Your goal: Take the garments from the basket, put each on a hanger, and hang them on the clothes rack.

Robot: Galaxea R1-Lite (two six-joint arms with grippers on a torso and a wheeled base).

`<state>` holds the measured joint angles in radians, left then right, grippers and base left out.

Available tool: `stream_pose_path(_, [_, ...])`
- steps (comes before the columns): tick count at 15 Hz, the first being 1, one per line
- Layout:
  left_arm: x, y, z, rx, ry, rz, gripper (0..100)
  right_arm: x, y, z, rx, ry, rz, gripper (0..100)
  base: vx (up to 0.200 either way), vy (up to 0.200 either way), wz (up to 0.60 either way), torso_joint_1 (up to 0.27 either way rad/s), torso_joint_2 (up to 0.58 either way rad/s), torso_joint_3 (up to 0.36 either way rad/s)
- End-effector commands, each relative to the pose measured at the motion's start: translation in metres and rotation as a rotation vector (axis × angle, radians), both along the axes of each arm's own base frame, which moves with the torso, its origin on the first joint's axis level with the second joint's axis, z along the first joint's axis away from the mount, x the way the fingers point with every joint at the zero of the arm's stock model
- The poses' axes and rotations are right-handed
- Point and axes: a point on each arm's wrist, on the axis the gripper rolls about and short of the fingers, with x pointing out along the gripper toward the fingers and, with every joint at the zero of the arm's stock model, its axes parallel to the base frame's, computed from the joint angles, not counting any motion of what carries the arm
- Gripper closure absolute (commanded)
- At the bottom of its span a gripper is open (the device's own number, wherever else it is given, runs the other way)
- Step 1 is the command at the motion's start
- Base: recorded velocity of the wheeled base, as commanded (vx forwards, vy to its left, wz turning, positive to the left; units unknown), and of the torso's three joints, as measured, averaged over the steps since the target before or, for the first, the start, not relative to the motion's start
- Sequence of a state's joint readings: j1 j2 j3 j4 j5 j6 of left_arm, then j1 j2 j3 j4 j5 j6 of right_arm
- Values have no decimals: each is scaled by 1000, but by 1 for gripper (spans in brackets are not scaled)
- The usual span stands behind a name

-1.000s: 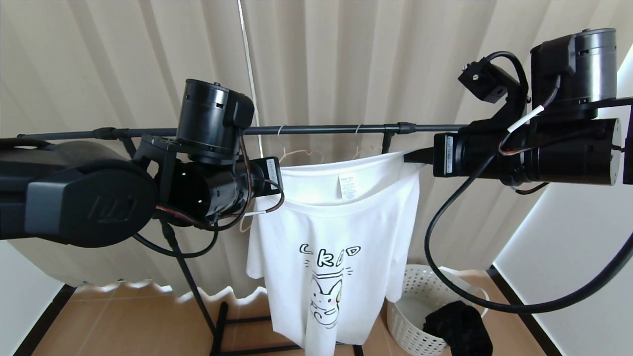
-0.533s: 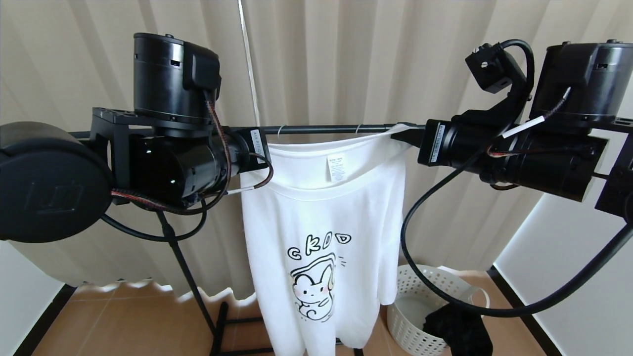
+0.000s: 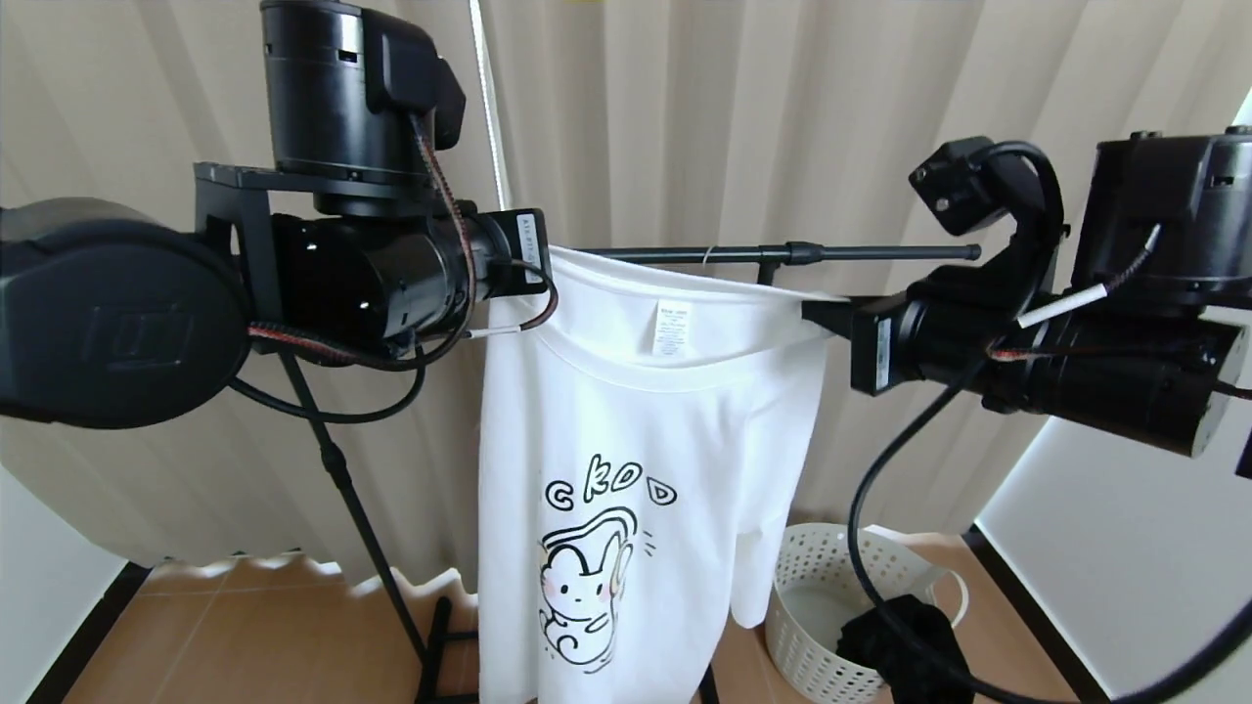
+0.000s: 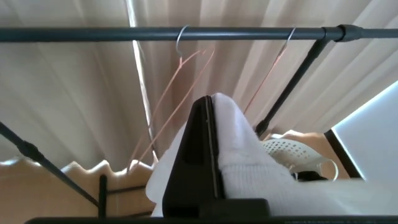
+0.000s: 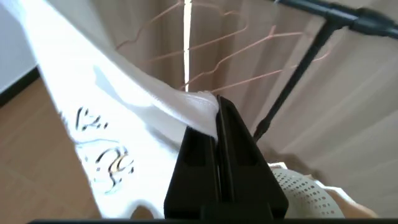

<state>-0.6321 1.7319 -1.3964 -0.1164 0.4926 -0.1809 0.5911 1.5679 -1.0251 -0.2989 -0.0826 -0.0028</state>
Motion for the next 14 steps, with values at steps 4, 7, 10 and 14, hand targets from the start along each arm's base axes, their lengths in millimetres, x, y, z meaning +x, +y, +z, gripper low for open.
stream_pose_path(4, [48, -38, -2, 45, -52, -54, 100, -74, 54, -24, -99, 125, 290, 100, 0, 0, 0, 0, 0, 0])
stream_pose_path(7, [50, -44, 5, 11, -67, -209, 100, -90, 95, -30, 2, 239, 358, 100, 0, 0, 0, 0, 0, 0])
stream_pose_path(10, [49, -45, 3, 4, -57, -275, 100, -90, 122, -35, 73, 306, 337, 100, 0, 0, 0, 0, 0, 0])
stream_pose_path(14, [49, -44, 3, 4, -57, -272, 100, -84, 121, -29, 126, 281, 314, 100, 0, 0, 0, 0, 0, 0])
